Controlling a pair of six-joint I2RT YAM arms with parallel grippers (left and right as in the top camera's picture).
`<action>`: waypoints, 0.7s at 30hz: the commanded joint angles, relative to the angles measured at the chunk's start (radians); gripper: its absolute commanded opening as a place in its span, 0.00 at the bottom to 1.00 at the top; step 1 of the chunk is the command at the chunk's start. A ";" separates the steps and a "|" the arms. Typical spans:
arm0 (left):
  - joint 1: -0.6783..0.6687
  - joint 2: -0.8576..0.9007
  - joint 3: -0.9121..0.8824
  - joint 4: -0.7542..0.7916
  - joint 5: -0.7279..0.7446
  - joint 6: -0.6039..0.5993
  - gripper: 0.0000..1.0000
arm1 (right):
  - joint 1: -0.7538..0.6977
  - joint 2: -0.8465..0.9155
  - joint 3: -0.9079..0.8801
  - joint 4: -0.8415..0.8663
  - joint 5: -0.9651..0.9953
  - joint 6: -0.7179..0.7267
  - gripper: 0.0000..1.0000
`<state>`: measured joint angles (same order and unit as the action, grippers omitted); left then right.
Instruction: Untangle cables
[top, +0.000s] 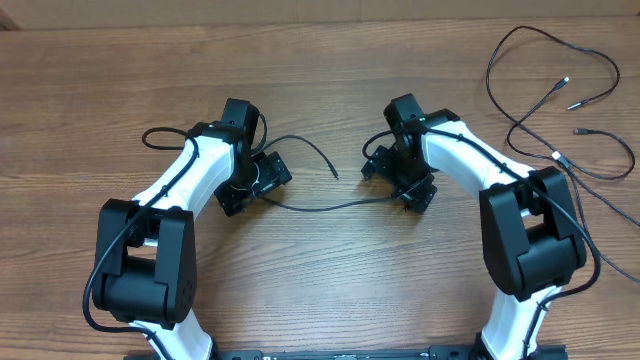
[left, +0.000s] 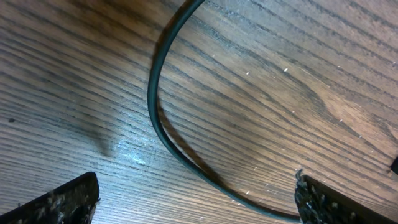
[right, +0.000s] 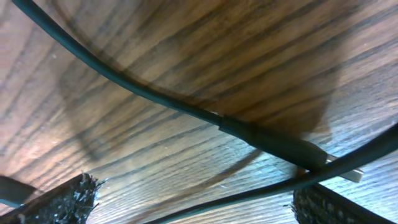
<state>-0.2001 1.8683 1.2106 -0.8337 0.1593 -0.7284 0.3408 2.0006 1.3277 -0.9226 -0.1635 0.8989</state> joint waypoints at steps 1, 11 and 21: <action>0.003 0.007 0.003 0.000 -0.013 0.018 0.99 | 0.000 0.010 -0.051 0.068 0.013 0.018 0.95; 0.003 0.007 0.003 0.000 -0.013 0.018 1.00 | 0.000 0.010 -0.059 0.137 0.018 0.018 0.34; 0.003 0.007 0.003 0.000 -0.013 0.018 1.00 | 0.000 0.010 -0.059 0.159 0.090 0.017 0.14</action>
<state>-0.2001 1.8683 1.2106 -0.8341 0.1593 -0.7284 0.3408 1.9862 1.2861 -0.7769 -0.1253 0.9154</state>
